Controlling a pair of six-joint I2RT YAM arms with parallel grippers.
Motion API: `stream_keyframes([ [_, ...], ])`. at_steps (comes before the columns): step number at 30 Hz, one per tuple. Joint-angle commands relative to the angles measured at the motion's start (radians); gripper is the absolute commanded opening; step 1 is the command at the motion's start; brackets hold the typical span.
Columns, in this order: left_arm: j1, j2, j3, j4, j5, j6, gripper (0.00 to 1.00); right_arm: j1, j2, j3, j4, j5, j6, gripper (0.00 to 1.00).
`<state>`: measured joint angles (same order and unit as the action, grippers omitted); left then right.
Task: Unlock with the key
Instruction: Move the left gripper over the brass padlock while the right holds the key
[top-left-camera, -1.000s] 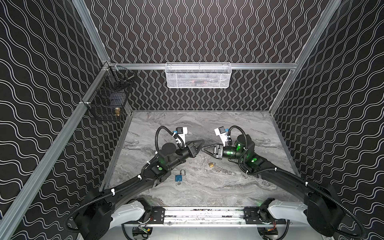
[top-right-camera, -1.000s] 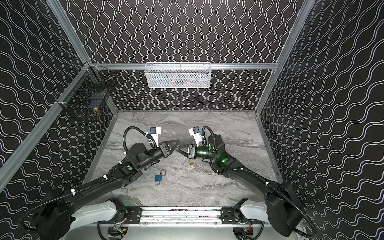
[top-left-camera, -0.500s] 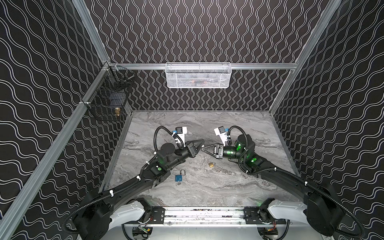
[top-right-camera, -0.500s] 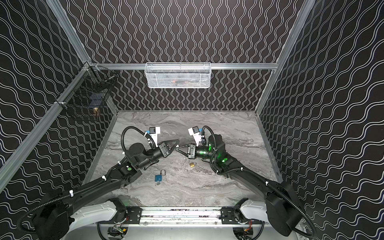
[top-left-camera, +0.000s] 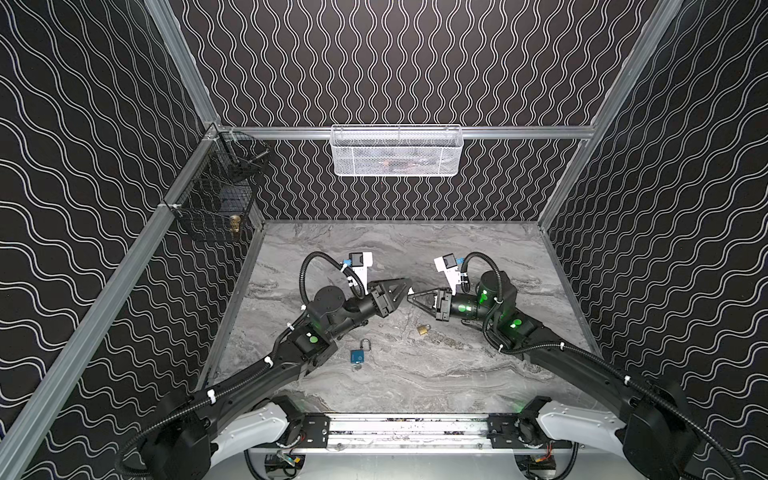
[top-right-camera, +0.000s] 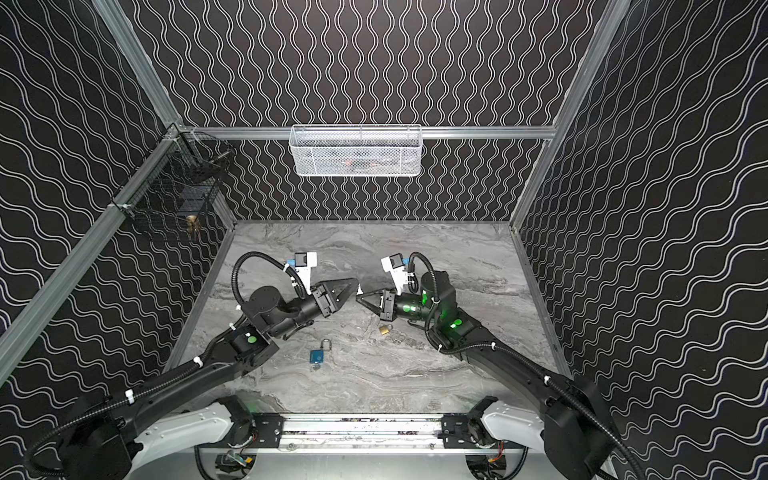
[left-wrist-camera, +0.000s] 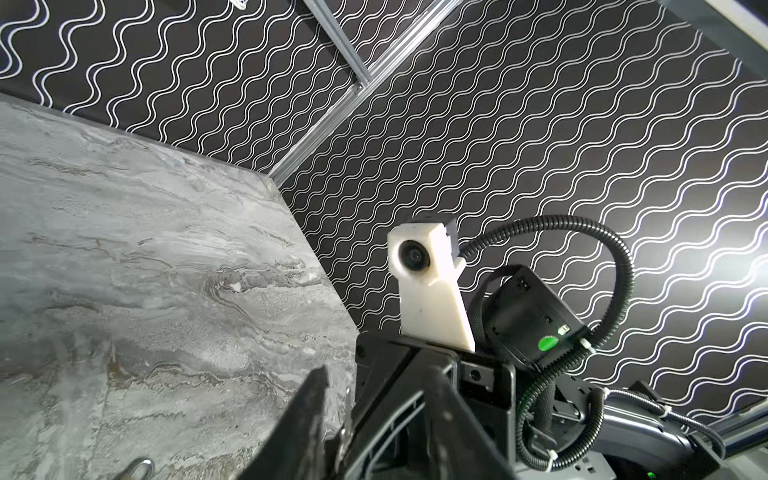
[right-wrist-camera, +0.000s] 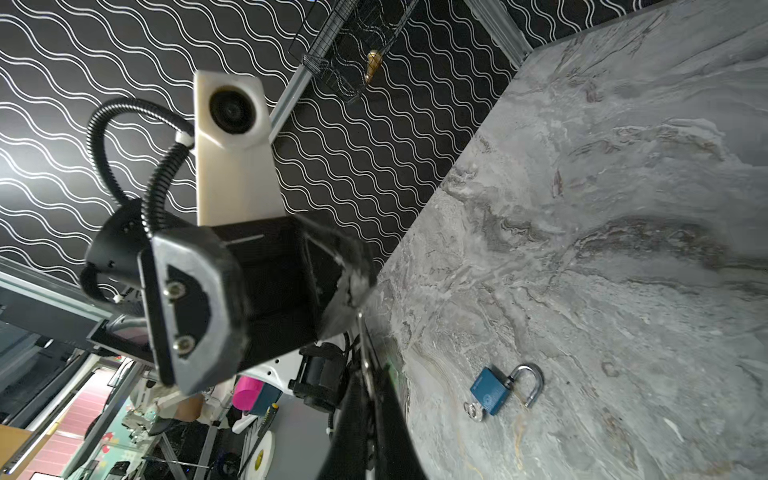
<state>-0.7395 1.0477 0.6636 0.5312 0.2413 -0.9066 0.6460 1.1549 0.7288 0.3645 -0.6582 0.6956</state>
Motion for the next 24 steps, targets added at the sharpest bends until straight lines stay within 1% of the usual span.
stream_keyframes([
  [1,0.0,-0.026,0.034,-0.138,-0.039,0.065,0.57,0.0,-0.041,-0.009,-0.122,0.074,-0.106,0.0],
  [2,0.001,-0.033,0.047,-0.2,-0.053,0.078,0.64,0.001,-0.056,-0.009,-0.161,0.102,-0.135,0.0],
  [3,0.001,-0.036,0.067,-0.26,-0.068,0.09,0.67,0.0,-0.069,-0.009,-0.208,0.13,-0.163,0.0],
  [7,0.001,-0.037,0.117,-0.423,-0.115,0.135,0.72,0.001,-0.125,-0.022,-0.325,0.204,-0.232,0.0],
  [10,0.0,-0.017,0.153,-0.527,-0.148,0.162,0.75,0.0,-0.173,-0.048,-0.368,0.244,-0.239,0.0],
  [17,-0.013,0.103,0.257,-0.721,-0.166,0.226,0.82,0.0,-0.26,-0.112,-0.438,0.29,-0.182,0.0],
  [24,-0.111,0.263,0.37,-0.837,-0.23,0.339,0.87,-0.006,-0.318,-0.15,-0.556,0.359,-0.095,0.0],
])
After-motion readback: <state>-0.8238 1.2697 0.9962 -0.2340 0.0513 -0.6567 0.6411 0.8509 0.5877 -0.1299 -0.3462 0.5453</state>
